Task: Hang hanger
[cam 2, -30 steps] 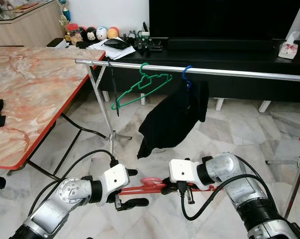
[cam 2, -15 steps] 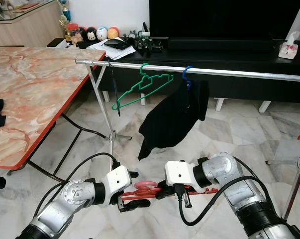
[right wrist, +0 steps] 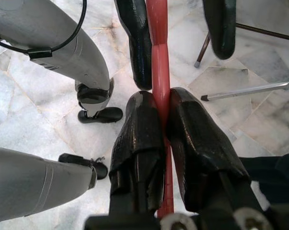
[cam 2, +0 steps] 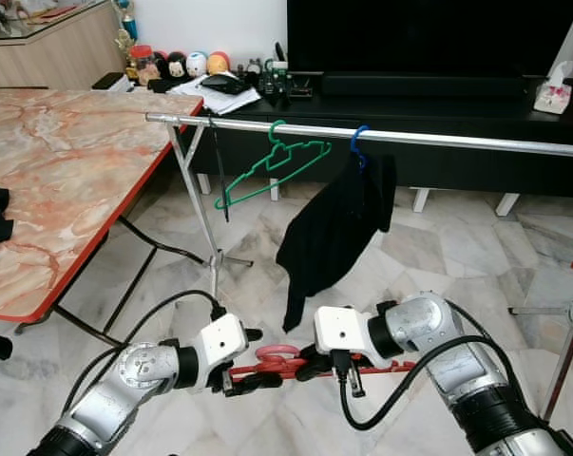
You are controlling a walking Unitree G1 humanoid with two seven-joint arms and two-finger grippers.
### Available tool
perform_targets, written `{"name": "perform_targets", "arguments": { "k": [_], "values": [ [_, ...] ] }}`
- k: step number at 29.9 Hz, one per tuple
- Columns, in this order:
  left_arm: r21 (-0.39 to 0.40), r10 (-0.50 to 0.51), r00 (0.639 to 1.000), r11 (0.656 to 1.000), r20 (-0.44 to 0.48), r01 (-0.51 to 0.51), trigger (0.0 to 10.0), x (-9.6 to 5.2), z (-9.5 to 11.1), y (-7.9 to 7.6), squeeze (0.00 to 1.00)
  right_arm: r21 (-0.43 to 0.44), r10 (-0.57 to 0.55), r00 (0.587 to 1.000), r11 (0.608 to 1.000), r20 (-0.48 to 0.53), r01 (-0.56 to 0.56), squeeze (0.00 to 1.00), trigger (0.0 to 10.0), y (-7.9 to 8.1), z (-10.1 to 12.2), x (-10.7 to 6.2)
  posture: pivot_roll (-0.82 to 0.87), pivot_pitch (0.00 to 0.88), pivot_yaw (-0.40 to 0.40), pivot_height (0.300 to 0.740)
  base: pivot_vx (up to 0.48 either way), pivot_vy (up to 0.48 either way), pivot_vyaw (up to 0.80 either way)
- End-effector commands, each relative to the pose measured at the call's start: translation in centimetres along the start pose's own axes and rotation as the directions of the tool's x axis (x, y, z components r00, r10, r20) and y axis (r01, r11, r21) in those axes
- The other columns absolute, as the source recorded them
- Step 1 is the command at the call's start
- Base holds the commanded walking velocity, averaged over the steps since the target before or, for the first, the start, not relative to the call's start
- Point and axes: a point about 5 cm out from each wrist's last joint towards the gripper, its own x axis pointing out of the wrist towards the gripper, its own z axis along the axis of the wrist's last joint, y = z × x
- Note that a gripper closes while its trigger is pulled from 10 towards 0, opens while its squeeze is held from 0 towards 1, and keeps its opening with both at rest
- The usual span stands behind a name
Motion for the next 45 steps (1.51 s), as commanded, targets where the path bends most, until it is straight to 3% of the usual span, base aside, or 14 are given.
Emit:
{"name": "perform_targets", "arguments": {
  "k": [1, 31, 32, 33, 34, 35, 36, 45],
  "values": [
    [0.013, -0.004, 1.000, 1.000, 0.001, 0.004, 0.0, -0.14, 0.13, 0.35, 0.00, -0.022, 0.005, 1.000, 1.000, 0.012, -0.005, 0.00, 10.0, 0.08, 0.48, -0.03, -0.13, 0.000, 0.051, 0.740, 0.000, 0.000, 0.00],
    [-0.005, -0.067, 0.998, 0.998, 0.012, 0.067, 0.0, -0.18, 0.18, -0.28, 0.00, -0.005, 0.016, 1.000, 1.000, 0.022, -0.015, 0.00, 10.0, 0.23, 0.26, 0.63, -0.13, 0.000, 0.052, 0.740, 0.000, 0.000, 0.00],
    [-0.005, -0.068, 0.998, 0.998, 0.012, 0.068, 0.0, -0.18, 0.19, -0.29, 0.00, -0.002, 0.020, 1.000, 1.000, 0.024, -0.020, 0.27, 10.0, 0.26, 0.24, 0.66, -0.13, 0.000, 0.052, 0.740, 0.000, 0.000, 0.00],
    [-0.007, -0.072, 0.997, 0.997, 0.013, 0.072, 0.0, -0.18, 0.19, -0.33, 0.00, 0.002, 0.028, 0.999, 1.000, 0.035, -0.028, 0.85, 10.0, 0.33, 0.37, 0.79, -0.13, 0.000, 0.052, 0.740, 0.000, 0.000, 0.00],
    [-0.007, -0.072, 0.997, 0.997, 0.013, 0.072, 0.0, -0.18, 0.19, -0.33, 0.00, 0.002, 0.028, 0.999, 1.000, 0.035, -0.028, 0.85, 10.0, 0.33, 0.37, 0.79, -0.13, 0.000, 0.052, 0.740, 0.000, 0.000, 0.00],
    [-0.008, -0.073, 0.997, 0.997, 0.013, 0.073, 0.0, -0.18, 0.18, -0.34, 0.00, 0.000, 0.028, 0.999, 1.000, 0.038, -0.028, 0.93, 10.0, 0.34, 0.42, 0.81, -0.13, 0.000, 0.051, 0.740, 0.000, 0.000, 0.00],
    [-0.009, -0.076, 0.997, 0.997, 0.010, 0.076, 0.0, -0.20, 0.13, -0.37, 0.00, -0.003, 0.027, 0.999, 1.000, 0.039, -0.027, 0.95, 10.0, 0.31, 0.46, 0.81, -0.13, 0.000, 0.051, 0.740, 0.000, 0.000, 0.00],
    [0.002, -0.061, 0.998, 0.998, -0.030, 0.062, 0.0, -0.41, -0.39, -0.19, 0.00, -0.008, 0.036, 0.999, 0.999, 0.029, -0.036, 1.00, 10.0, 0.20, 0.50, 0.58, -0.12, 0.000, 0.048, 0.740, 0.000, 0.000, 0.00]
  ]
}}
